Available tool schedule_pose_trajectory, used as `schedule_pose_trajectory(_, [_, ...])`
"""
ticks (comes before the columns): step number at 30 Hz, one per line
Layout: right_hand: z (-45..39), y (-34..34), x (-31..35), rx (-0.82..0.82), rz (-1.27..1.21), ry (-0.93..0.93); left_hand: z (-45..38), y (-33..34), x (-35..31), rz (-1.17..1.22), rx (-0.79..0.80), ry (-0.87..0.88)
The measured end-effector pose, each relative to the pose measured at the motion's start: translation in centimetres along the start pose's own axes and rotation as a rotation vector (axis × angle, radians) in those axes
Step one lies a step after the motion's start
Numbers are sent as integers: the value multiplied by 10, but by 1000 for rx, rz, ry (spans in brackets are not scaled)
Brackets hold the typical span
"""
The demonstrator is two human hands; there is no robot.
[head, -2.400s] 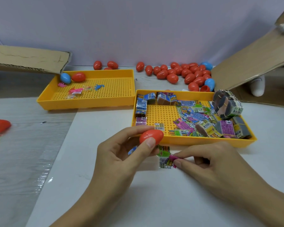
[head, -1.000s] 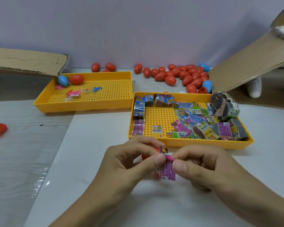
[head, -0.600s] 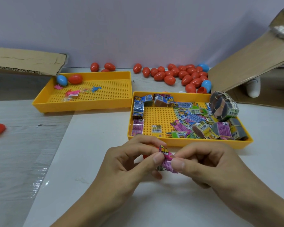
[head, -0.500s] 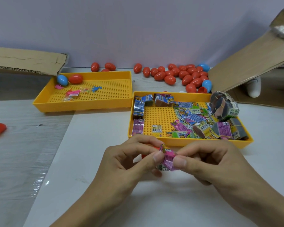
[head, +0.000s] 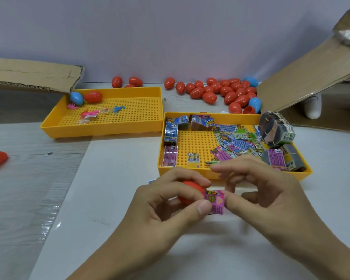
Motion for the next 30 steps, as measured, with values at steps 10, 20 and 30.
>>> schedule_pose_trajectory(10, [1, -2, 0, -139, -156, -33, 3, 0, 5, -2, 14, 30])
schedule_pose_trajectory(20, [0, -2, 0, -133, -80, -25, 2, -5, 9, 4, -113, -4])
schedule_pose_trajectory(30, [1, -2, -2, -115, -18, -45, 3, -7, 8, -14, -95, 36])
Point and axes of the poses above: each hand's wrist, its own z-axis away from the middle knuckle, its own y-axis out of the palm, x = y × z, the point moved 5 cm from there along -z, towards the middle knuckle, and after that the axes turned 3 degrees about y, right-handed, at the moved point
